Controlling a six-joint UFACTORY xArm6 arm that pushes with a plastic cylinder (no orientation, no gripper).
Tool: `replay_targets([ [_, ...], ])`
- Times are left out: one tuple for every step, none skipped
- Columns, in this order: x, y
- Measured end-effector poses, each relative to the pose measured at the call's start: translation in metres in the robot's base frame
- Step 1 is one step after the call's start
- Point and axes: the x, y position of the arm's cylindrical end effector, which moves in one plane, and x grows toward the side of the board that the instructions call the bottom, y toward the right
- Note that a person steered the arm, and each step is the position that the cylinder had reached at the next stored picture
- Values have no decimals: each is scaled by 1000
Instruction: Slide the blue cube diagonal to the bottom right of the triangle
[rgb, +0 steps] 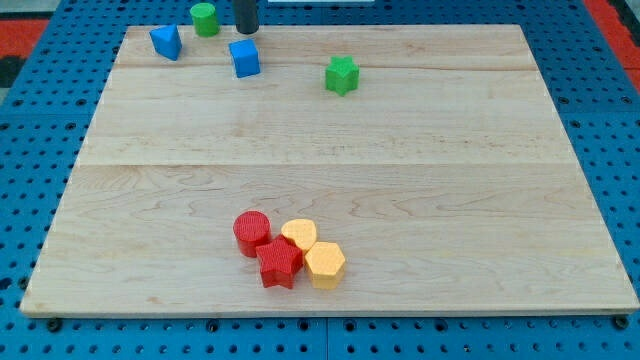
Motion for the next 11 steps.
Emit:
replay_targets([
  [1, -43],
  [6, -54],
  [47, -50],
  [83, -68],
  [55, -36],
  [30, -5],
  [56, 29],
  [96, 5],
  [89, 36],
  [69, 76],
  [107, 119],
])
